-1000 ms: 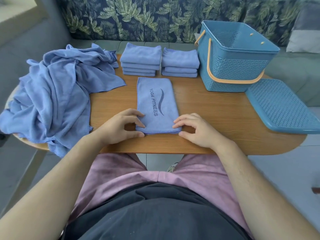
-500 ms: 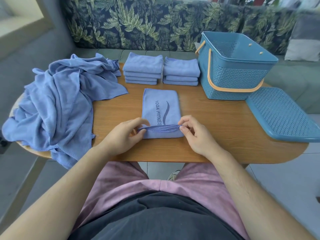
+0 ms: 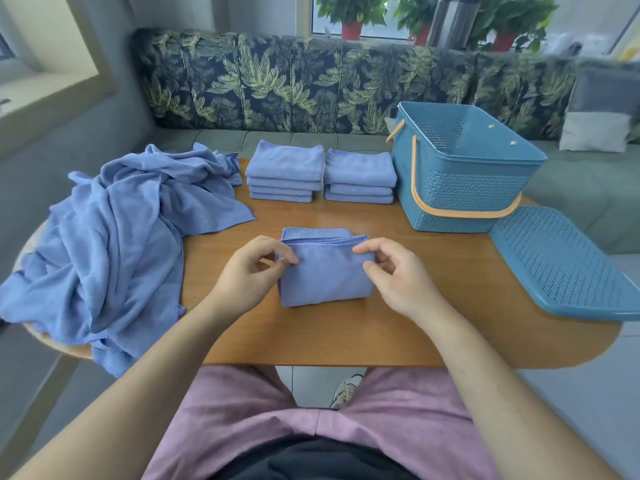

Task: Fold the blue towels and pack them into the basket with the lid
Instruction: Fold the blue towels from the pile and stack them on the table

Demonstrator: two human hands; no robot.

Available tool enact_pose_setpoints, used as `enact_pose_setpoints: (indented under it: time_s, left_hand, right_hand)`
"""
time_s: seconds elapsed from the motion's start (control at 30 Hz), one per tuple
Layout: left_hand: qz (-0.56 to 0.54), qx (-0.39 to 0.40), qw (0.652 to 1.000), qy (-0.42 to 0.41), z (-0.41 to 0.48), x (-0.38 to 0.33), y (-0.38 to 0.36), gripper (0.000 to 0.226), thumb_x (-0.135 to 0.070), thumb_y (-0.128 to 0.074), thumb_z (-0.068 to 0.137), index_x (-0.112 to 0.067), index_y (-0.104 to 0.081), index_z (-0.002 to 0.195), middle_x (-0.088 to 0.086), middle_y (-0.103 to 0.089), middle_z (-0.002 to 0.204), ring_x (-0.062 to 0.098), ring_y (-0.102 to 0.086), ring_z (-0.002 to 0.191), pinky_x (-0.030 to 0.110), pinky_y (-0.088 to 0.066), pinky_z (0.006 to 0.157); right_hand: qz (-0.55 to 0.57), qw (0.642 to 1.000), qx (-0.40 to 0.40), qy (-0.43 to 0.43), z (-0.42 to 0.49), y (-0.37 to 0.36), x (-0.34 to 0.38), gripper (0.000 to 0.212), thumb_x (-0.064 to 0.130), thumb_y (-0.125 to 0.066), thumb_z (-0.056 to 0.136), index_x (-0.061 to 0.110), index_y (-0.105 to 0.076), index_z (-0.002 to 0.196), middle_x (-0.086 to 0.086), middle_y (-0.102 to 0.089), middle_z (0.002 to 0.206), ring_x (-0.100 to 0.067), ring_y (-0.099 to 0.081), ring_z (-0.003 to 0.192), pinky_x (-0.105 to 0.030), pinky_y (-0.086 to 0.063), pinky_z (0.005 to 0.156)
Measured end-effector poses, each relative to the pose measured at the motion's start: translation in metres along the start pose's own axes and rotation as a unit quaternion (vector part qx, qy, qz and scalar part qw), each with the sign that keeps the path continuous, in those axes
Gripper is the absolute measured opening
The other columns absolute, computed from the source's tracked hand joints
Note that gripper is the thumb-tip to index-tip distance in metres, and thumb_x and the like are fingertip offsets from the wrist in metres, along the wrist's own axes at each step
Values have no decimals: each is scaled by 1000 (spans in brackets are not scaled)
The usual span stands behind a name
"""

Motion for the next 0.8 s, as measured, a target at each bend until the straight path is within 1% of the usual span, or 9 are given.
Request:
enact_pose_setpoints:
  time_s: [0.13,0.23,0.27,0.33,0.43,0.5,0.6,0.7,0.8]
  left_hand:
    - [64,-29,996,58,39,20,-4,32,-4,-58,91,-29,-75,81,-7,-61,98,7,-58,83,12,-44,74]
    - [104,-27,991,78,66,39,-10,29,-10,-55,96,-33,-74,93,-7,-60,106,2,-58,93,7,-42,79]
    - [122,-13,989,85,73,47,-14,26,-15,-55,98,-32,-74,102,-7,-60,116,3,-57,104,10,-42,89]
    - [193,26,975,108,83,65,-22,26,-30,-53,99,-36,-71,117,-6,-54,138,13,-46,130,34,-35,112]
    - [259,58,954,141,84,75,-23,34,-55,-46,97,-52,-60,128,-6,-40,155,18,-27,146,48,-21,119]
    - [256,74,951,157,75,74,-25,47,-71,-36,89,-61,-49,133,-4,-33,160,18,-20,149,50,-16,121]
    - [285,97,943,143,57,66,-33,77,-77,-33,77,-47,-40,148,-9,-32,159,16,-16,151,44,-14,123]
    - [234,58,965,102,52,56,-36,73,-66,-48,79,-35,-48,145,-17,-41,149,13,-31,142,40,-25,118]
    - [130,27,990,40,56,44,-39,52,-26,-70,91,-28,-54,141,-23,-35,151,-7,-30,141,23,-29,118]
  right_hand:
    - [-64,998,-19,-9,44,-15,-13,33,2,-53,96,29,-70,103,14,-61,109,7,-55,85,-8,-39,79]
    - [-119,993,-7,-23,76,-30,-30,30,7,-52,97,17,-69,120,6,-58,120,-6,-55,108,-22,-39,97]
    - [-160,986,18,-45,82,-36,-37,33,14,-51,99,17,-64,130,3,-55,132,-15,-50,123,-28,-36,106]
    - [-261,956,84,-107,84,-49,-53,48,35,-44,103,23,-45,150,2,-37,157,-22,-27,145,-37,-20,118]
    - [-307,936,113,-130,73,-60,-68,59,52,-28,104,35,-19,160,6,-11,169,-17,2,155,-44,-3,123]
    - [-316,940,72,-108,68,-59,-70,58,54,-28,104,38,-21,159,5,-14,168,-17,5,155,-44,-1,124]
    - [-312,949,14,-53,68,-58,-69,56,53,-35,101,32,-40,153,3,-39,159,-22,-13,154,-41,-10,123]
    - [-233,972,-25,3,67,-58,-64,53,46,-46,96,25,-53,144,4,-50,148,-19,-41,141,-34,-30,117]
    - [-112,992,-53,18,65,-51,-54,50,15,-60,95,20,-53,144,12,-41,153,5,-35,140,-10,-26,111]
Point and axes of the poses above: each hand's wrist, its own z-axis towards the middle knuckle, its own y-axis out of the back of the hand, x = y × z, the point moved 5 cm from there along z, towards the middle knuckle
